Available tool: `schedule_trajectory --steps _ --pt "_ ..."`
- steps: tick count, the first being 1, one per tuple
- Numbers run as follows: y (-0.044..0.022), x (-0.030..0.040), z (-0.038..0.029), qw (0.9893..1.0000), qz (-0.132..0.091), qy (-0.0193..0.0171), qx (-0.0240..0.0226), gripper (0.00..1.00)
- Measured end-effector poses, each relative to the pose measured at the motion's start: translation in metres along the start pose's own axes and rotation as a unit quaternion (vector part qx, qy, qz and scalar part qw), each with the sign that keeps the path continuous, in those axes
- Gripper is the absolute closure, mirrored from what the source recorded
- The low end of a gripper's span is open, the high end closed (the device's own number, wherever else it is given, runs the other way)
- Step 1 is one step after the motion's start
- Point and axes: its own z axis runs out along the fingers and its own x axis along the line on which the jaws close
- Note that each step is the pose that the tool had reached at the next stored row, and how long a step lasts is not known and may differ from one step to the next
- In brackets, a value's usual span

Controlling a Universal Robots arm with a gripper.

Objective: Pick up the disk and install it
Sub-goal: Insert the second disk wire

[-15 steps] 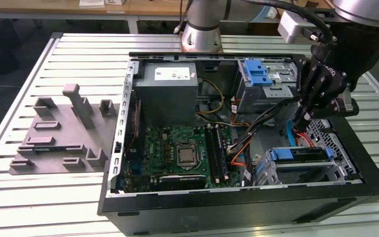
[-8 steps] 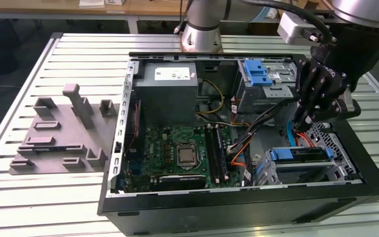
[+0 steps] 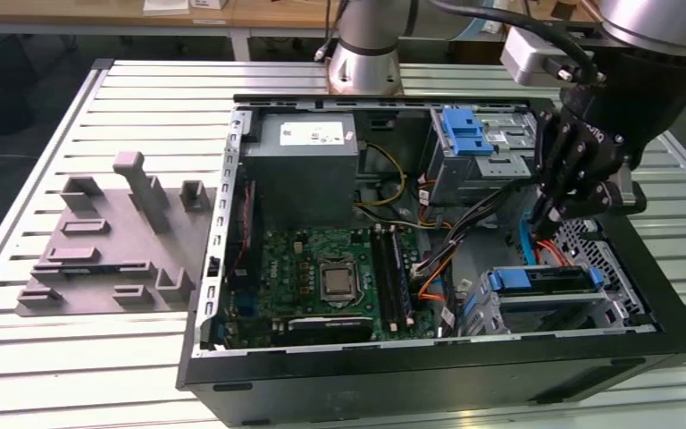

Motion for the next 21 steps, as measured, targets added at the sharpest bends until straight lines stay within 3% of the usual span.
schedule_trajectory --steps 5,6,7,9,14,18,21 --pt "-0.0001 0.0013 0.0006 0.9990 -0.001 -0.0450 -0.0024 0.84" --pt "-0.0001 0.0024 0.0010 0.9987 -0.001 -0.0509 -0.0027 0.84" --pt "-0.0002 0.0038 0.0018 0.9985 -0.001 -0.0545 -0.0026 0.84" --pt "-0.0004 0.0086 0.0041 0.9984 -0.001 -0.0562 -0.0021 0.84" --pt "-0.0002 0.0227 0.0107 0.9984 -0.001 -0.0565 0.0001 0.84" --pt "-0.0002 0.0228 0.0107 0.9984 -0.001 -0.0564 0.0002 0.84" --pt "0.0005 0.0230 0.0113 0.9984 0.000 -0.0568 0.0076 0.84"
